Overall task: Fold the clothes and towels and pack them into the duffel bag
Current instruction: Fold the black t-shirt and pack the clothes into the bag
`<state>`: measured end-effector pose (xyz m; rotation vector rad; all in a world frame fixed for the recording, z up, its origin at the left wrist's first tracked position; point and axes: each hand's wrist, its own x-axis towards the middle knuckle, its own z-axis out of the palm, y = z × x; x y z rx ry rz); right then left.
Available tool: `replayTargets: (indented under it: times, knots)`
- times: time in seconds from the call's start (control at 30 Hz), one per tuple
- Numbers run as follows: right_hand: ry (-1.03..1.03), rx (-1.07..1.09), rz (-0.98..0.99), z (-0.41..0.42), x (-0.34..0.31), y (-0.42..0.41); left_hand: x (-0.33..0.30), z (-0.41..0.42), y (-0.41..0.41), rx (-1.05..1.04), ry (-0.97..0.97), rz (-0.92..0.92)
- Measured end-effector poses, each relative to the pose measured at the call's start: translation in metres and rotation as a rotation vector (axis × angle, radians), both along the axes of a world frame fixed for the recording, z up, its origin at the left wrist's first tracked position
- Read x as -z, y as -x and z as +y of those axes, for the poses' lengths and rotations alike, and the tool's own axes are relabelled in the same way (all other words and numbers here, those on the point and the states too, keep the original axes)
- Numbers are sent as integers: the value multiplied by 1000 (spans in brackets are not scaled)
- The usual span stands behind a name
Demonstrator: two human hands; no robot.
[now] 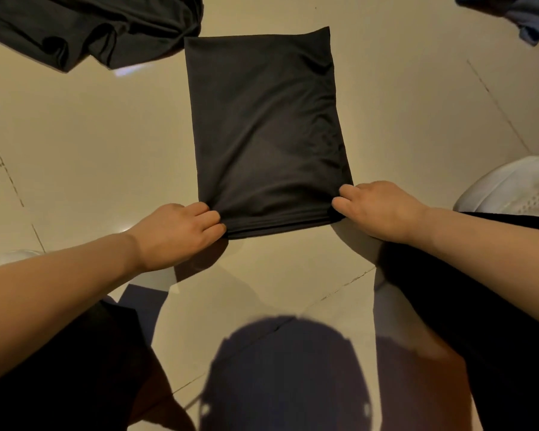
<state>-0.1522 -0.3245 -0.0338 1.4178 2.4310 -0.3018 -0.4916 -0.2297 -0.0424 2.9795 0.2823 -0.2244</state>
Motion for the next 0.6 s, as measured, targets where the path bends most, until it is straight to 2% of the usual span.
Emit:
replayTargets:
  times: [0.07,0.13,0.23,0.27,0.33,0.4,0.47,0.6]
  knots:
    - [93,169,74,0,-2,0,-1,0,-1,15,51,-16]
    - [324,375,181,1,-13,-5,-6,-2,0,-64,205,25]
    - [913,742,518,9,-30,-15,-34,-4,-2,-436,736,131]
    - [1081,784,576,14,-36,-20,-43,-4,-2,-506,917,151]
    - [1242,751,577,21,-47,-27,-60,-1,-3,-620,1171,134]
    - [1288,742,612,29,-55,-33,-72,11,-6,-774,1267,1]
    - [1265,797,708,42,-62,-41,-71,29,-13,-954,1234,-158]
    - [968,894,817,76,-67,-52,-62,65,-33,-1152,1164,-238]
